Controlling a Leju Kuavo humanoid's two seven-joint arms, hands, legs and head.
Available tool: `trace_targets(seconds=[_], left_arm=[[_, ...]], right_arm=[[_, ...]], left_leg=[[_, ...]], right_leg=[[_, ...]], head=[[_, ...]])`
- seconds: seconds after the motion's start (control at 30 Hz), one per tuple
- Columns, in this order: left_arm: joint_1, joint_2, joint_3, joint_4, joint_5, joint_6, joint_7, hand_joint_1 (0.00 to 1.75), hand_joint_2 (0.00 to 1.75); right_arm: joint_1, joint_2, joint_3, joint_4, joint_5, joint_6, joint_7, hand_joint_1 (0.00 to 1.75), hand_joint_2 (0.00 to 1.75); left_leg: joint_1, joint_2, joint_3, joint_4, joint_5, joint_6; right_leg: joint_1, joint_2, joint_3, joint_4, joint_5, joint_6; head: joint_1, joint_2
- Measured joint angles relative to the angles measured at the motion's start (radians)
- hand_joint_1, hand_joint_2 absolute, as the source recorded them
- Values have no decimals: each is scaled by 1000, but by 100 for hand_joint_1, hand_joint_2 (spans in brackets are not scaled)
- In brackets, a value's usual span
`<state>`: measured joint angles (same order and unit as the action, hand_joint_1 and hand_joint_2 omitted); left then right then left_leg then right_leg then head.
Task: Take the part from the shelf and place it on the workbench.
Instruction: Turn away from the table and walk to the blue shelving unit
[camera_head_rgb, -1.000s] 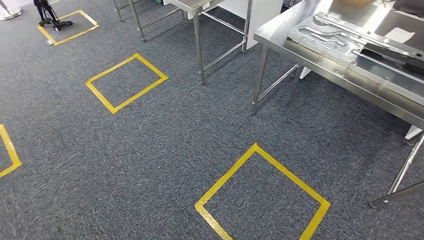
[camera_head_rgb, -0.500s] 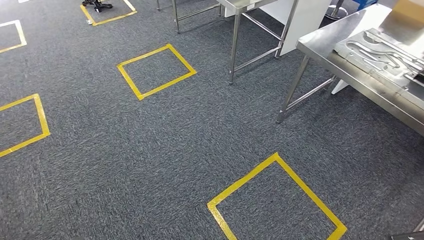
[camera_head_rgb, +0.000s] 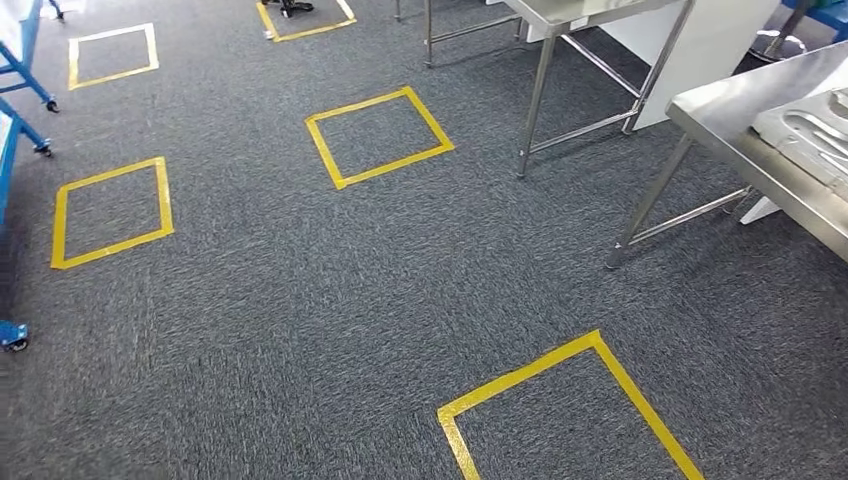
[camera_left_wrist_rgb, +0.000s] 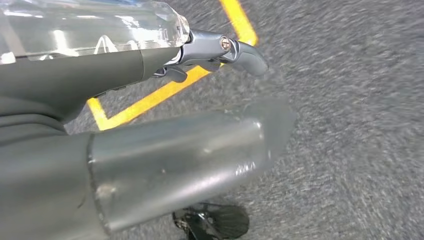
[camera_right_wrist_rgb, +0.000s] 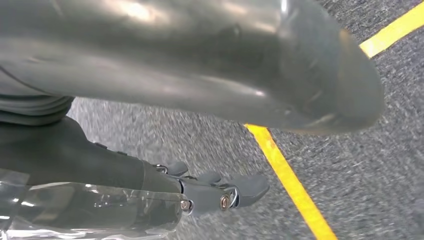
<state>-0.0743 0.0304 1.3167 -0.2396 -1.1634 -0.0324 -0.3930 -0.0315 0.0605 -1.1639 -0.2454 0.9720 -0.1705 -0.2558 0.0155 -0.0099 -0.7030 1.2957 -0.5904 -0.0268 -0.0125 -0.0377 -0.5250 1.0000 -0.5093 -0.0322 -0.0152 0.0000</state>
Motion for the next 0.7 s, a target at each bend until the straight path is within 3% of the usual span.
trace_targets(seconds=[0.03,0.1,0.17,0.2,0.3,0.37,0.43,0.47,0.5,0.53,0.57,0.63,0.7], left_arm=[[1,0,-1,0,0,0,2,0,0],[2,3,-1,0,0,0,6,0,0],[-2,6,-1,0,0,-1,7,0,0],[-3,7,-1,0,0,-2,7,0,0],[4,8,-2,0,0,-3,7,0,0],[4,8,-2,0,0,-3,8,0,0],[-1,8,-2,0,0,-3,8,0,0],[-2,7,-2,0,0,-3,8,0,0],[-1,6,-2,0,0,-4,8,0,0],[0,6,-2,0,0,-4,8,0,0],[1,6,-2,0,0,-4,8,0,0],[0,4,-2,0,0,-5,9,0,0],[-3,2,-2,0,0,-6,9,0,0]], right_arm=[[-1,-1,0,0,1,-2,-1,0,0],[-2,-5,0,0,2,-4,-3,0,0],[-3,-10,0,0,4,-6,-6,0,0],[-4,-14,0,0,5,-7,-6,0,0],[-13,-22,0,0,9,-9,-7,0,0],[-15,-26,0,0,11,-10,-8,0,0],[-11,-28,0,1,13,-10,-8,0,0],[-8,-29,0,1,14,-10,-7,0,0],[-6,-30,0,1,16,-10,-7,0,0],[-5,-31,0,1,17,-10,-5,0,0],[-4,-31,0,1,19,-11,-3,0,0],[-3,-33,0,1,22,-11,2,0,0],[-3,-35,0,1,24,-12,5,0,0]], left_leg=[[2,5,9,-14,16,-2],[4,31,79,-139,78,0],[-3,66,139,-253,113,8],[-7,74,149,-275,115,13],[-10,47,146,-285,118,32],[-7,28,149,-294,127,46],[-7,7,146,-297,132,55],[-8,-5,144,-297,132,56],[-10,-18,143,-296,133,57],[-10,-30,143,-295,133,57],[-11,-44,144,-293,133,56],[-12,-69,143,-288,131,53],[-12,-91,137,-281,131,44]], right_leg=[[0,-13,1,1,-2,1],[1,-38,7,2,-7,7],[6,-59,13,4,-13,18],[8,-68,15,5,-15,23],[6,-85,22,5,-21,39],[1,-42,5,50,-57,49],[-1,16,-55,173,-125,52],[0,29,-88,237,-150,52],[0,34,-109,276,-157,51],[0,36,-113,278,-142,50],[0,39,-100,243,-110,48],[-1,73,-43,113,-37,40],[-1,107,-8,28,-8,33]], head=[[0,0],[0,0],[0,0],[2,0],[5,0],[8,0],[12,0],[13,0],[13,0],[13,0],[13,0],[13,0],[12,0]])
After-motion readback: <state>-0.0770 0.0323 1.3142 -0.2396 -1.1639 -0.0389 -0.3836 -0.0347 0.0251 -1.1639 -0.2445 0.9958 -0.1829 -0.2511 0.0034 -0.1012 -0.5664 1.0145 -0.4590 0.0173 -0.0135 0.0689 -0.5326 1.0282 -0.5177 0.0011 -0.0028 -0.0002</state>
